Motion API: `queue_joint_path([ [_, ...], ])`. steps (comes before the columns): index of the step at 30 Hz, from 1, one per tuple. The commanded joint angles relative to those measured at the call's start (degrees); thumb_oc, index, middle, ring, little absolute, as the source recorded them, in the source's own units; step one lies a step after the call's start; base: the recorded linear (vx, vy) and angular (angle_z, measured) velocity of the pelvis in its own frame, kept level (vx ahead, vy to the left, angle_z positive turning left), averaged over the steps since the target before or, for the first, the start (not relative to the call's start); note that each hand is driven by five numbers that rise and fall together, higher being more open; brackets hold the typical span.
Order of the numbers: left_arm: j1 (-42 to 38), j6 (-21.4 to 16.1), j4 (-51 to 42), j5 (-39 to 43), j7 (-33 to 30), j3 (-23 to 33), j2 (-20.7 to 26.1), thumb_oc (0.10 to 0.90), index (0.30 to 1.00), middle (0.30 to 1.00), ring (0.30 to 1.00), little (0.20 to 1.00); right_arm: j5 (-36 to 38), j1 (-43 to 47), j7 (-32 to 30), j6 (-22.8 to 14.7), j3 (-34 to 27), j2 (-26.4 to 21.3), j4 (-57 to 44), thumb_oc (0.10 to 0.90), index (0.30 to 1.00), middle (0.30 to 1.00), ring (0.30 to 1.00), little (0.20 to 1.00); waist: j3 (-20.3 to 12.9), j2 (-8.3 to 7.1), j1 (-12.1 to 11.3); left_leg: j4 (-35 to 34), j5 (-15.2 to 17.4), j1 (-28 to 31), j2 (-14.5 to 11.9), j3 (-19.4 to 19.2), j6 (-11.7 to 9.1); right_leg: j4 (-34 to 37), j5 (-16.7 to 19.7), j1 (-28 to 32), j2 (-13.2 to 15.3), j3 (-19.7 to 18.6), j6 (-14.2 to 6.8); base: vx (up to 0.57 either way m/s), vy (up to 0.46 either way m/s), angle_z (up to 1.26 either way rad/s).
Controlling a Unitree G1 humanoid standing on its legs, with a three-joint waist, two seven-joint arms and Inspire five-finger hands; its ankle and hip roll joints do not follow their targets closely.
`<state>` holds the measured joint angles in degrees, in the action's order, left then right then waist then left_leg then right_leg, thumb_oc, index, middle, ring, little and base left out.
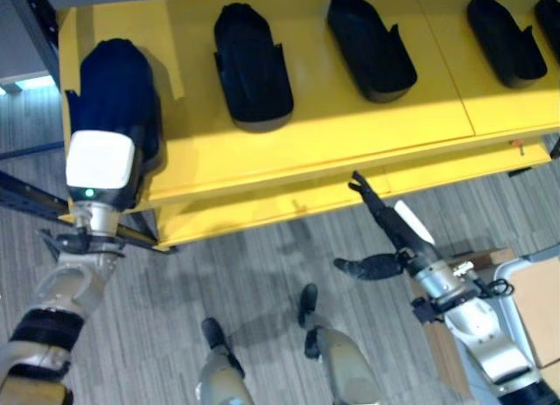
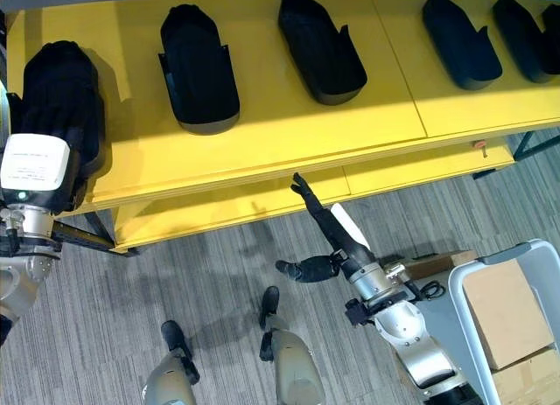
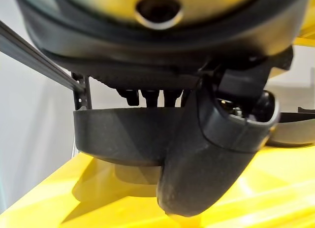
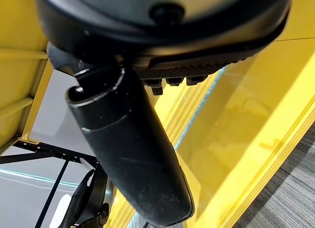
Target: Move parts from the plastic box to the shelf.
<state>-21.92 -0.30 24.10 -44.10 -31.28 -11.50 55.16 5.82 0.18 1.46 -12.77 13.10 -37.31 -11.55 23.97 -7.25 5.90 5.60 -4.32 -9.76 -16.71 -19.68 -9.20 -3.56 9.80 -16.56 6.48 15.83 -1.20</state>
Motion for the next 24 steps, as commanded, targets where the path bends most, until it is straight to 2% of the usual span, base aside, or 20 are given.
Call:
queue_joint_path([
  [1,-0.05,-0.32,-2.85,-2.78,-1.18,2.98,3.69,0.9,1.0,1.0,1.0,1.0,3.4,1.54,-0.4,-4.55,-3.58,0.35,-7.34,0.9,1.0,1.0,1.0,1.0,-4.46,-0.44,0.33,6.21,2.79,-1.23,-2.13,4.68,-1.07,-7.51,-6.37,0.64,7.6,-1.82,-8.82,0.0,0.0,0.0],
  [7,1.87,-0.92,-5.0,-3.29,-0.64,4.6,4.39,0.9,1.0,1.0,1.0,1.0,3.31,0.97,-0.16,-4.34,-4.24,0.56,-7.31,0.9,1.0,1.0,1.0,1.0,-4.56,0.05,-0.02,6.39,2.93,-1.13,-1.96,4.84,-1.01,-7.72,-6.35,0.9,7.9,-1.67,-8.9,0.0,0.0,0.0],
  [17,4.32,-2.95,-8.22,-3.65,2.3,6.87,8.2,0.9,1.0,1.0,1.0,1.0,3.44,-0.14,1.09,-3.53,-5.18,0.64,-6.85,0.9,1.0,1.0,1.0,1.0,-5.48,1.44,-0.42,6.29,2.93,-0.83,-1.64,5.05,-1.0,-7.64,-6.56,1.71,8.19,-1.59,-9.02,0.0,0.0,0.0],
  [24,5.67,-2.72,-8.19,-3.09,3.11,8.76,9.22,0.9,1.0,1.0,1.0,1.0,3.41,-0.96,1.92,-3.13,-5.63,0.45,-6.91,0.9,1.0,1.0,1.0,1.0,-6.08,2.02,-0.42,6.18,2.95,-0.22,-1.35,4.97,-0.97,-7.56,-6.58,2.21,8.39,-1.7,-9.14,0.0,0.004,0.02],
])
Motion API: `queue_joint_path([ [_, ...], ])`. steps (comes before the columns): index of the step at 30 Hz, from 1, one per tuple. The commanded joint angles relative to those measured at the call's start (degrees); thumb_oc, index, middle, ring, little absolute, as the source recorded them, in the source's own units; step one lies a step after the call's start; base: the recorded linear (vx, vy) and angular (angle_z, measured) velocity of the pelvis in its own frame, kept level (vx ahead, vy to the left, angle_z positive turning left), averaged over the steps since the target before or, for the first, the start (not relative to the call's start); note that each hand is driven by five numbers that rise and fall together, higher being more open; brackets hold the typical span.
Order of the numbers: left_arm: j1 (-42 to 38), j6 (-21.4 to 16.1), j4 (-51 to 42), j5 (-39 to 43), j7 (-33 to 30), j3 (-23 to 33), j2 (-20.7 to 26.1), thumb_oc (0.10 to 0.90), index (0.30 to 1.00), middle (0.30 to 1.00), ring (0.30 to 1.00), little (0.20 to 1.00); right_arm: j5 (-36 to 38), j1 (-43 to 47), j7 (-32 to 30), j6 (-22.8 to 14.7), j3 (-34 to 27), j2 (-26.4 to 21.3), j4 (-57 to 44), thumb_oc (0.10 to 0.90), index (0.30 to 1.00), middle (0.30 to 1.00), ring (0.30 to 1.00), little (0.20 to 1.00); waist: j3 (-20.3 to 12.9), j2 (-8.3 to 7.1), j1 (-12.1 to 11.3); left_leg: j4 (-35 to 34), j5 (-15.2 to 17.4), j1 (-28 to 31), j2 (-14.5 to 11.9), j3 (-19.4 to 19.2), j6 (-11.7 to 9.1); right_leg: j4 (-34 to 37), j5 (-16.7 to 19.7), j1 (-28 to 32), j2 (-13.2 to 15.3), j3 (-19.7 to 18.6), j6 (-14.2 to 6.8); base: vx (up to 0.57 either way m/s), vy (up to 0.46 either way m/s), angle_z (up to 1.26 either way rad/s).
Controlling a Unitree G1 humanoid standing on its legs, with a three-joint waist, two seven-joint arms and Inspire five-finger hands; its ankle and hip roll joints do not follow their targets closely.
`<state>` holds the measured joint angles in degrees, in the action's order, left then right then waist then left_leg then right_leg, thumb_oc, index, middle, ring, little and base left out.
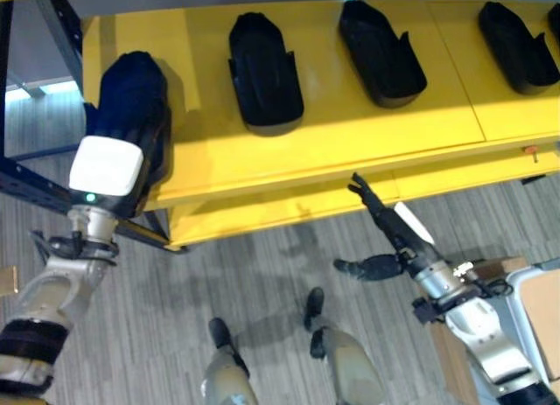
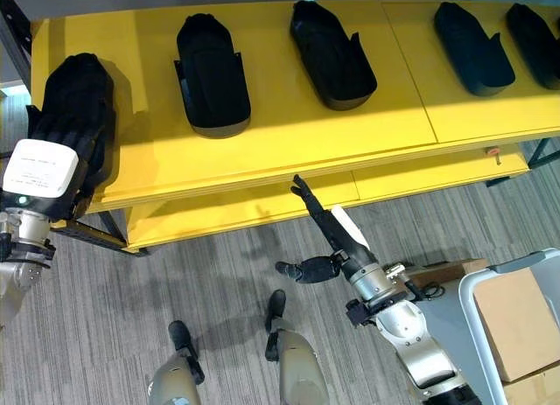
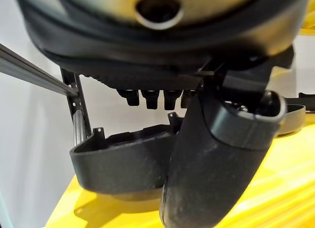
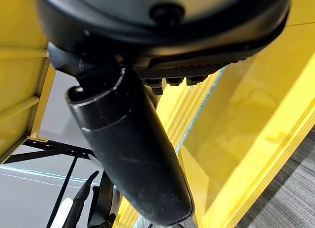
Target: Move parts from the plastic box to the shelf.
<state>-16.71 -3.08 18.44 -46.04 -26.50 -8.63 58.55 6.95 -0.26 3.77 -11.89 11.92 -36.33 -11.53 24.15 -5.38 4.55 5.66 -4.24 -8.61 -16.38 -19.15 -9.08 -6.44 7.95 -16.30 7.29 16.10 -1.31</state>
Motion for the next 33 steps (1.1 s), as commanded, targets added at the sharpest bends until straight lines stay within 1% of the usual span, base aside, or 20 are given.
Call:
queue_joint_path([
  [1,0.52,-0.34,-2.51,-0.55,-0.8,6.14,6.23,0.9,1.0,1.0,1.0,1.0,2.53,-0.58,-0.12,-3.79,-4.67,-0.55,-6.86,0.9,1.0,1.0,1.0,1.0,-6.54,0.38,0.93,5.98,2.86,-1.15,-1.57,4.38,-1.1,-4.56,-4.72,2.21,7.7,-1.88,-9.07,0.0,0.0,0.0],
  [3,-0.39,-1.41,-2.31,1.53,0.94,5.96,7.22,0.9,1.0,1.0,1.0,1.0,2.62,-0.72,0.3,-3.39,-4.9,-0.45,-6.47,0.9,1.0,1.0,1.0,1.0,-7.02,0.8,1.09,5.93,2.79,-0.87,-1.48,4.22,-1.1,-4.48,-4.71,2.58,7.88,-1.89,-9.12,0.0,0.0,0.0],
  [8,-2.06,-2.25,-1.54,4.37,2.19,5.23,7.74,0.9,1.0,1.0,1.0,1.0,2.73,-1.23,0.75,-3.14,-4.98,-0.27,-6.21,0.9,1.0,1.0,1.0,1.0,-7.45,1.05,1.28,5.79,2.72,-0.58,-1.3,4.22,-1.11,-4.36,-4.66,2.95,7.92,-1.82,-9.21,0.01,0.005,0.02],
  [9,-3.45,-2.98,-0.66,7.77,3.49,4.9,7.6,0.9,1.0,1.0,1.0,1.0,2.78,-1.45,1.11,-2.83,-4.92,-0.25,-6.08,0.9,1.0,1.0,1.0,1.0,-7.67,1.14,1.49,5.86,2.74,-0.5,-1.25,4.28,-1.04,-4.42,-4.65,3.09,8.02,-1.82,-9.24,0.0,0.0,0.0],
  [11,-5.12,-3.39,0.41,10.32,4.26,4.09,7.52,0.9,1.0,1.0,1.0,1.0,2.74,-1.64,1.41,-2.77,-4.9,-0.06,-6.09,0.9,1.0,1.0,1.0,1.0,-7.94,1.26,1.69,5.84,2.73,-0.37,-1.13,4.26,-1.04,-4.37,-4.68,3.27,8.02,-1.84,-9.29,0.0,0.0,0.0],
  [17,-8.95,-4.1,2.65,15.82,4.82,2.63,6.84,0.9,1.0,1.0,1.0,1.0,2.83,-2.48,1.81,-2.48,-4.96,0.15,-6.08,0.9,1.0,1.0,1.0,1.0,-8.76,1.49,2.21,5.76,2.56,0.04,-1.18,4.04,-1.09,-4.2,-4.63,3.54,8.12,-1.96,-9.41,0.0,0.0,0.0],
  [20,-9.66,-4.21,2.86,17.01,4.68,2.56,6.18,0.9,1.0,1.0,1.0,1.0,2.81,-2.71,2.0,-2.44,-5.16,0.18,-6.33,0.9,1.0,1.0,1.0,1.0,-9.02,1.48,2.36,5.71,2.52,0.23,-1.19,3.87,-1.11,-4.14,-4.63,3.63,8.09,-2.01,-9.49,0.0,0.0,0.0],
  [25,-7.71,-4.83,0.63,18.14,4.48,4.51,5.04,0.9,1.0,1.0,1.0,1.0,2.47,-3.01,1.95,-2.25,-5.78,0.53,-6.35,0.9,1.0,1.0,1.0,1.0,-9.31,1.52,2.27,5.63,2.55,0.62,-1.25,3.68,-1.08,-4.15,-4.77,3.9,8.1,-2.01,-9.51,0.0,0.0,0.0],
  [26,-5.95,-5.49,-0.99,19.18,4.58,6.12,4.42,0.9,1.0,1.0,1.0,1.0,2.46,-3.03,1.9,-2.2,-6.21,0.59,-6.55,0.9,1.0,1.0,1.0,1.0,-9.44,1.6,2.13,5.53,2.51,0.74,-1.23,3.72,-1.06,-4.16,-4.88,4.11,8.05,-2.05,-9.41,0.01,-0.002,-0.03],
  [30,-2.47,-5.87,-4.51,20.05,5.02,9.22,3.59,0.9,1.0,1.0,1.0,1.0,2.23,-3.25,1.76,-2.04,-6.78,0.84,-6.37,0.9,1.0,1.0,1.0,1.0,-9.67,1.77,1.86,5.37,2.52,0.96,-1.21,3.74,-1.05,-3.94,-4.95,4.58,8.05,-1.9,-9.35,0.0,0.0,0.0],
  [31,0.22,-6.67,-7.11,21.3,5.11,11.89,2.6,0.9,1.0,1.0,1.0,1.0,2.11,-3.59,1.63,-1.98,-7.47,1.23,-6.18,0.9,1.0,1.0,1.0,1.0,-9.73,1.87,1.39,5.16,2.5,1.12,-1.07,3.94,-1.0,-3.82,-4.96,4.84,8.07,-1.69,-9.29,0.0,0.0,0.0],
  [33,3.07,-7.1,-10.73,21.77,5.47,14.41,1.99,0.9,1.0,1.0,1.0,1.0,1.86,-3.92,1.57,-1.77,-7.95,1.48,-6.01,0.9,1.0,1.0,1.0,1.0,-9.89,2.01,1.06,5.08,2.52,1.27,-0.96,4.12,-0.92,-3.78,-5.05,5.16,8.1,-1.42,-9.27,0.0,0.0,0.0],
])
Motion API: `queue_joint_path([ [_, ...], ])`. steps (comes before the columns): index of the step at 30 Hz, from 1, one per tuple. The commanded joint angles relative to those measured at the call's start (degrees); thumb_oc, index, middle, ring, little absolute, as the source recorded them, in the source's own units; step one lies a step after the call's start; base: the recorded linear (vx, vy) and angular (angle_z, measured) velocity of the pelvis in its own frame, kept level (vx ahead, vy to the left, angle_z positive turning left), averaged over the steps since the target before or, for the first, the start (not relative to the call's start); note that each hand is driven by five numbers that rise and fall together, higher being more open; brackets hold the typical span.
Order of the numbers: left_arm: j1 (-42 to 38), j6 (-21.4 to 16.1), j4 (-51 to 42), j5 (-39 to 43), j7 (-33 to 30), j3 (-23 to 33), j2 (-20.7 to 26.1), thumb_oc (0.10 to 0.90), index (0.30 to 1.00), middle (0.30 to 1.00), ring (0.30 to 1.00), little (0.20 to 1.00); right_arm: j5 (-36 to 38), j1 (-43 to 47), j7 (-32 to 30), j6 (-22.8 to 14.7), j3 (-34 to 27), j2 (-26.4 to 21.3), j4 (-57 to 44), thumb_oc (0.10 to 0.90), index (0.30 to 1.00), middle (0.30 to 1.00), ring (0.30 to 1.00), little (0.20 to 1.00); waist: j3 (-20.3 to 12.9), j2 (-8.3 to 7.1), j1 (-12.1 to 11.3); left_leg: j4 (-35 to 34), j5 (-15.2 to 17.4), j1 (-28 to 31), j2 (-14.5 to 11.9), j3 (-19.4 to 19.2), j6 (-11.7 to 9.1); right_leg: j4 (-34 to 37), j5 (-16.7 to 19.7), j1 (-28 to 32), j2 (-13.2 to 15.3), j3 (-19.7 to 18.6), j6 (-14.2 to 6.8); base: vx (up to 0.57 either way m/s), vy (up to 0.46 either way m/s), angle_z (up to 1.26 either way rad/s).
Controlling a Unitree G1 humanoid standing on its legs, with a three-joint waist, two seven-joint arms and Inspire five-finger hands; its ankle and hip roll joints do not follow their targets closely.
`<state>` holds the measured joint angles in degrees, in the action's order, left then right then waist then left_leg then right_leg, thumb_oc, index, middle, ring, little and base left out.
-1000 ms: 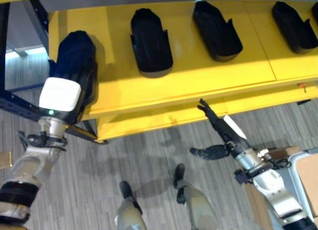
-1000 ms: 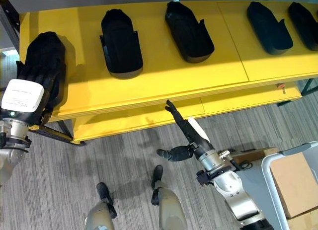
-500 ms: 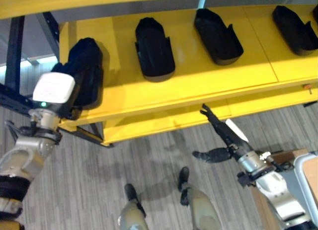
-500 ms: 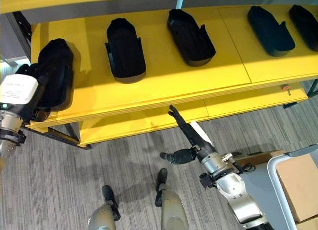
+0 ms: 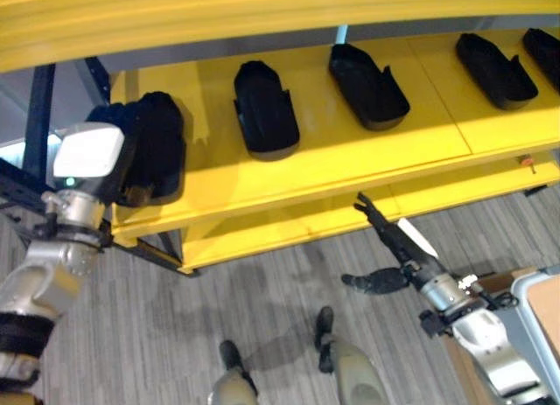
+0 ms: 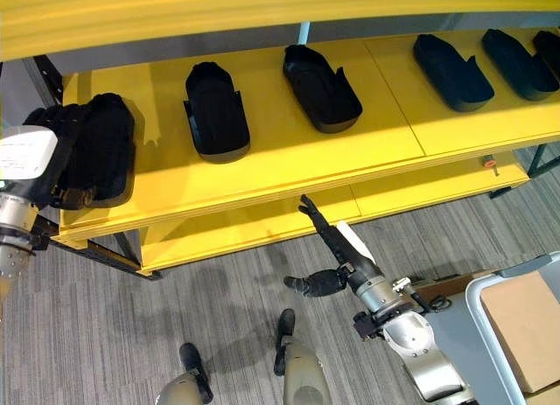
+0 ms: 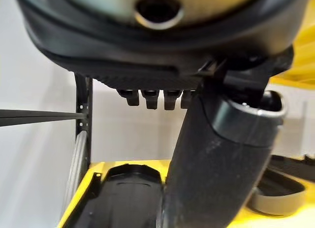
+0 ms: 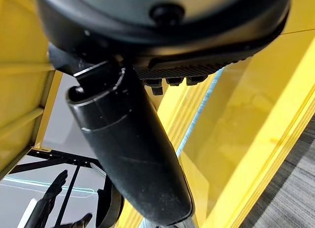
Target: Move parts from the plastic box to the shelf.
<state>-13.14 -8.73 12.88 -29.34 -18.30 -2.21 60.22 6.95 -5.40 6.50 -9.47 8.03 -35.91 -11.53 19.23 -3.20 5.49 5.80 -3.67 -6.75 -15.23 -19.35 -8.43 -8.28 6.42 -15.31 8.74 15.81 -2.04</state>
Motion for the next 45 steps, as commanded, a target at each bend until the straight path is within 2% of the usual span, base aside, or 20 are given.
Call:
queue_joint_path([
  [1,-0.23,-1.42,-5.35,5.06,-2.67,8.28,0.3,0.9,1.0,1.0,1.0,1.0,1.87,1.27,-1.14,-4.18,-3.99,1.03,-6.03,0.9,1.0,1.0,1.0,1.0,-5.06,-0.21,0.21,4.81,1.68,-0.74,-2.05,4.3,-1.48,-1.75,-3.24,4.05,6.66,-1.15,-8.46,0.0,0.0,0.0],
  [8,13.26,-4.93,-19.47,11.36,-0.68,18.66,-7.91,0.9,1.0,1.0,1.0,1.0,1.81,0.36,-1.05,-3.51,-5.2,2.28,-5.82,0.9,1.0,1.0,1.0,1.0,-6.58,0.16,-1.45,2.55,0.77,0.85,-1.11,5.24,-1.19,0.63,-2.87,7.15,6.42,0.63,-8.29,0.02,-0.013,0.11],
  [15,19.21,-5.67,-29.0,10.04,1.04,18.57,-12.96,0.9,1.0,1.0,1.0,1.0,1.31,-0.52,-0.7,-3.15,-5.24,2.82,-6.61,0.9,1.0,1.0,1.0,1.0,-7.77,-0.03,-2.51,1.53,0.65,1.84,-0.55,5.9,-0.7,1.54,-2.76,8.92,6.5,1.87,-8.22,0.02,-0.01,0.12],
  [18,21.45,-5.61,-31.93,6.21,0.77,17.83,-13.65,0.9,1.0,1.0,1.0,1.0,0.72,-0.8,-1.11,-3.19,-5.03,2.58,-7.07,0.9,1.0,1.0,1.0,1.0,-7.94,-0.27,-2.75,1.27,0.58,2.05,-0.39,5.97,-0.54,1.77,-2.77,9.34,6.38,2.24,-8.26,0.01,-0.011,0.07],
  [19,22.74,-5.24,-32.98,2.39,-0.01,17.87,-13.18,0.9,1.0,1.0,1.0,1.0,0.64,-0.93,-1.14,-3.18,-4.95,2.33,-7.42,0.9,1.0,1.0,1.0,1.0,-7.97,-0.35,-2.88,1.14,0.6,2.09,-0.37,6.0,-0.46,1.9,-2.75,9.46,6.38,2.34,-8.28,0.0,0.0,0.0],
  [28,26.41,-5.23,-33.95,-7.33,0.56,12.9,-11.97,0.9,1.0,1.0,1.0,1.0,-0.27,-1.12,-2.59,-3.17,-4.96,1.61,-7.97,0.9,1.0,1.0,1.0,1.0,-8.3,-0.92,-3.06,0.24,0.37,2.14,-0.22,6.17,-0.19,2.48,-2.6,9.53,6.18,2.54,-8.45,0.0,0.0,0.0],
  [45,31.21,-3.04,-27.01,-11.24,1.46,8.8,-15.86,0.9,1.0,1.0,1.0,1.0,-0.94,-2.21,-3.73,-2.75,-5.9,1.52,-7.66,0.9,1.0,1.0,1.0,1.0,-7.75,-1.94,-3.37,0.48,0.31,1.57,-0.33,6.37,0.18,2.99,-2.21,9.19,5.87,2.32,-8.21,0.0,0.0,0.0],
])
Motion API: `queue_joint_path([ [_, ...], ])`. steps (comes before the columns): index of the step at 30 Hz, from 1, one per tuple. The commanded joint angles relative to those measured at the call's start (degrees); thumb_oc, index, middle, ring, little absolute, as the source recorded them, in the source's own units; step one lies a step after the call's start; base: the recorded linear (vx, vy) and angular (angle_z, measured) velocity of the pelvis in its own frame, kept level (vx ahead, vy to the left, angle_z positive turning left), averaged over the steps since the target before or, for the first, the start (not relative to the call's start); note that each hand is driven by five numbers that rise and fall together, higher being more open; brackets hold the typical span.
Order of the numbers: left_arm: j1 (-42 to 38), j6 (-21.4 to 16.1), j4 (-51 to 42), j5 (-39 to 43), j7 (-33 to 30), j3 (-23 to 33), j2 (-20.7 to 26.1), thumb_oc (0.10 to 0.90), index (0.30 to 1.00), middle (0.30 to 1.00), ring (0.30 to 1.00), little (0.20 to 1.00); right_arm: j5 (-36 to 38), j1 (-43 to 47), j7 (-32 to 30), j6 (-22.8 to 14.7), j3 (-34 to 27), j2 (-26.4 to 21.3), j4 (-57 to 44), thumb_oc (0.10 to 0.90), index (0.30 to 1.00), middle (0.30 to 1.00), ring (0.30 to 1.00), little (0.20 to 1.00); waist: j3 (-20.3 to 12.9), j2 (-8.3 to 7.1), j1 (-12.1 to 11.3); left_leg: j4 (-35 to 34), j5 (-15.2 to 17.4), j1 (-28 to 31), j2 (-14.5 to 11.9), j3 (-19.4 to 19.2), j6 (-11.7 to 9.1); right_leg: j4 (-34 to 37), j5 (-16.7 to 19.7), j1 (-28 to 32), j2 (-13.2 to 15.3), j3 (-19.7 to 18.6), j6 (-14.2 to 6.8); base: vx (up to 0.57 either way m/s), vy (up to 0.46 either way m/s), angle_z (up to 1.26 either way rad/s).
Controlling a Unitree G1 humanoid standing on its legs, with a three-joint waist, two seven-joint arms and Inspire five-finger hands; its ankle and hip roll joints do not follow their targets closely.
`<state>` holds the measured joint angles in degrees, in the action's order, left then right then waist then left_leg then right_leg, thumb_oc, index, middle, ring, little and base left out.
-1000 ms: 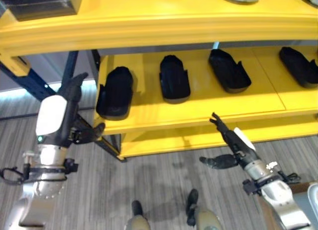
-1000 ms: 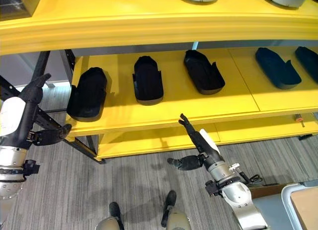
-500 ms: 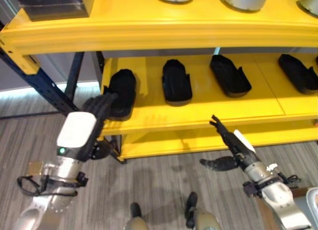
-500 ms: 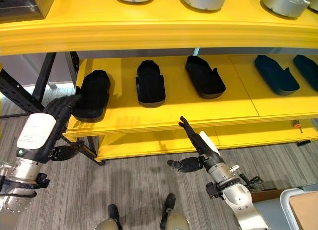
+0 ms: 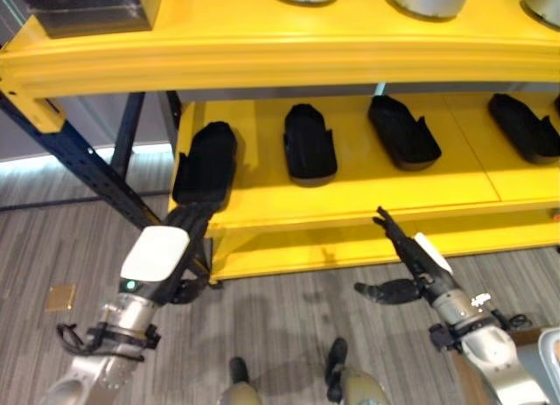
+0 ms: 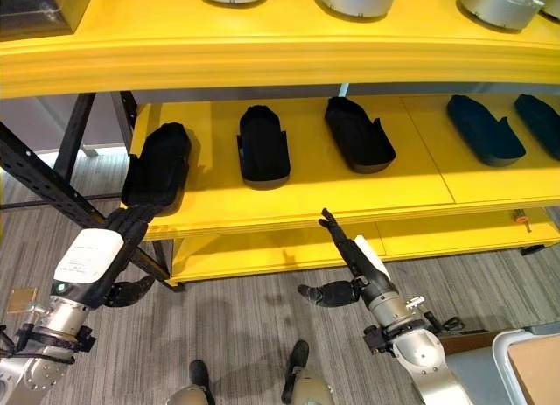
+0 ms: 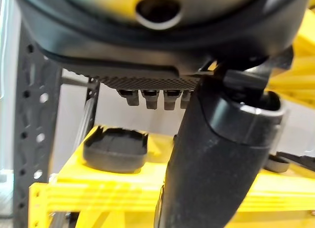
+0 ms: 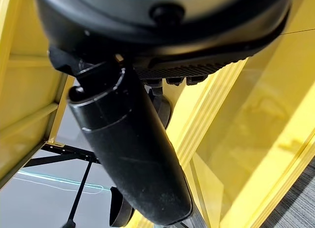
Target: Move parts from the plastic box to the shelf.
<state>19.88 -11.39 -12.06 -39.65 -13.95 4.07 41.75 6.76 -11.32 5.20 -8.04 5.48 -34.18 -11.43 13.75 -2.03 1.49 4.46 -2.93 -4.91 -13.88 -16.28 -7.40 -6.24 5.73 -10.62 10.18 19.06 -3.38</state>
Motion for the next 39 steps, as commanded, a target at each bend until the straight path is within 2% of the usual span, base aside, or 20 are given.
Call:
queue_joint_path([
  [1,-1.71,0.1,-1.39,-1.25,-3.11,2.64,2.37,0.9,1.0,1.0,1.0,1.0,-0.85,3.63,-2.51,-4.14,-3.5,-0.28,-7.74,0.9,1.0,1.0,1.0,1.0,-2.27,-3.17,0.64,1.82,-0.45,-0.32,-1.68,3.3,-0.87,1.06,-1.47,4.5,4.39,-0.94,-6.85,0.0,0.0,0.0],
  [8,1.11,1.96,1.28,-2.34,-4.07,5.68,0.08,0.9,1.0,1.0,1.0,1.0,-1.28,3.42,-2.43,-3.53,-3.87,-0.31,-7.57,0.9,1.0,1.0,1.0,1.0,-1.94,-3.33,0.0,2.15,-0.39,-0.64,-1.86,3.37,-0.85,1.24,-1.27,4.31,4.42,-0.95,-6.68,0.0,0.0,0.0],
  [16,-0.11,2.61,2.17,-3.49,-4.39,5.2,-0.27,0.9,1.0,1.0,1.0,1.0,-1.42,3.73,-2.6,-3.36,-3.86,-0.29,-7.27,0.9,1.0,1.0,1.0,1.0,-1.96,-3.45,0.04,2.19,-0.42,-0.87,-1.76,3.49,-0.83,1.34,-1.14,4.29,4.41,-0.88,-6.72,0.0,0.0,0.0],
  [25,-9.1,5.31,7.62,-6.88,-6.31,-0.17,-0.63,0.9,1.0,1.0,1.0,1.0,-1.48,4.59,-3.41,-3.43,-3.35,0.1,-6.77,0.9,1.0,1.0,1.0,1.0,-1.91,-4.03,1.08,2.53,-0.48,-1.3,-2.19,3.31,-1.1,0.77,-1.34,3.58,4.26,-1.18,-6.65,0.0,0.0,0.0],
  [33,-12.75,6.37,10.32,-8.02,-7.13,-2.21,-0.56,0.9,1.0,1.0,1.0,1.0,-1.26,5.09,-3.82,-3.61,-2.84,0.07,-6.36,0.9,1.0,1.0,1.0,1.0,-1.6,-4.22,1.61,2.84,-0.53,-1.74,-2.35,3.14,-1.2,0.48,-1.36,2.89,4.08,-1.81,-6.61,0.0,0.0,-0.03],
  [39,-14.86,7.63,15.94,-7.72,-6.71,-5.65,-1.66,0.9,1.0,1.0,1.0,1.0,-1.48,5.58,-4.0,-3.52,-2.1,-0.02,-6.13,0.9,1.0,1.0,1.0,1.0,-1.14,-4.22,1.97,3.48,-0.41,-2.21,-2.39,2.93,-1.17,-0.06,-1.4,2.22,4.13,-2.22,-6.53,0.0,0.001,-0.02],
])
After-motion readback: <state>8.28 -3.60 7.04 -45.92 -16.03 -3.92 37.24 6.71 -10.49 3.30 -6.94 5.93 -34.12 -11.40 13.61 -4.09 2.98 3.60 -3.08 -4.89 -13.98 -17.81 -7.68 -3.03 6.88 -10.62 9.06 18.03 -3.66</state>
